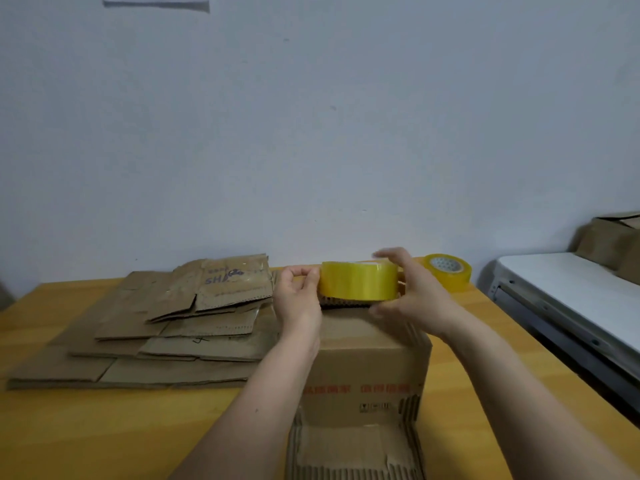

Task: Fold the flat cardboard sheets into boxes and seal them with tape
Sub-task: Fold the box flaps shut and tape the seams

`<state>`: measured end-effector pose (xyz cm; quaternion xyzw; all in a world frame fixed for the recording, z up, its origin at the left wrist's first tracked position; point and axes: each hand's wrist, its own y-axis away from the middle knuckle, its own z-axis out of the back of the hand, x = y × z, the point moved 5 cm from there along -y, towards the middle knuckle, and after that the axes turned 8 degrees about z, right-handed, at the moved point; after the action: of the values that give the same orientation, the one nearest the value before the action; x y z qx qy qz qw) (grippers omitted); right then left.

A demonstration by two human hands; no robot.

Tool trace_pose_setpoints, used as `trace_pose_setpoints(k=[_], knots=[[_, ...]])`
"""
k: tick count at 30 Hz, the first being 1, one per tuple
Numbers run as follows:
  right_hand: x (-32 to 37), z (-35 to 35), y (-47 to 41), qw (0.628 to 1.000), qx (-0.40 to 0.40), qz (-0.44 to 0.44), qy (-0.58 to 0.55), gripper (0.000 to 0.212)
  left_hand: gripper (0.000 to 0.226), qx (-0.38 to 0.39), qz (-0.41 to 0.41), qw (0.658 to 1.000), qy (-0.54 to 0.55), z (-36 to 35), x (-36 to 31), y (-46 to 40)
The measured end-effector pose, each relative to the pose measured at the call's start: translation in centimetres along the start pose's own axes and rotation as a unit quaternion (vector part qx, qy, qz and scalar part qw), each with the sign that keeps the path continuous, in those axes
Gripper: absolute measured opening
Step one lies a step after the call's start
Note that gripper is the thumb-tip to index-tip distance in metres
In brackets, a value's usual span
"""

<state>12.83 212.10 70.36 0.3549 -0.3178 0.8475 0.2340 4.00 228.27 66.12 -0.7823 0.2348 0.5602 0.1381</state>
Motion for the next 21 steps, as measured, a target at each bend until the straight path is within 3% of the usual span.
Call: trace_pose_setpoints(k=[2, 5, 8, 12, 16, 19, 21], knots=[[-0.7, -0.6, -0.7, 0.988, -0.131, -0.026, -0.078, 0.076, 0.019, -0.022, 0.024, 0.999, 0.012, -0.2, 0.4, -0.2], [-1.8, -2.8, -1.4, 0.941, -0.244, -0.068, -0.223, 0.042, 0.019, -0.016, 0.060, 0.997, 0.037, -0.9, 0.8, -0.2], [-2.2, -4.1, -1.8, 0.937, -0.239, -0.067, -0.246, 0.023, 0.021, -0.044, 0.038, 0.998, -0.033, -0.3, 0.4, -0.7], [-2.7, -3.3, -2.0, 0.952, -0.245, -0.065, -0.173, 0.024, 0.019, -0.087, -0.039, 0.970, -0.223, 1.3, -1.5, -1.4], [-3.0, -2.5, -2.1, 0.954, -0.268, -0.096, -0.098, 0.025, 0.020, -0.067, 0.048, 0.985, -0.149, 3.7, -1.7, -3.3], [-2.3, -3.2, -2.3, 0.963, -0.241, -0.100, -0.073, 0.013, 0.020, -0.046, 0.119, 0.989, -0.081, 4.7, -0.5, -3.4], [-1.7, -3.6, -2.4, 0.971, -0.222, -0.082, -0.042, 0.018, 0.016, -0.046, 0.135, 0.986, -0.083, 4.9, 0.2, -3.3]])
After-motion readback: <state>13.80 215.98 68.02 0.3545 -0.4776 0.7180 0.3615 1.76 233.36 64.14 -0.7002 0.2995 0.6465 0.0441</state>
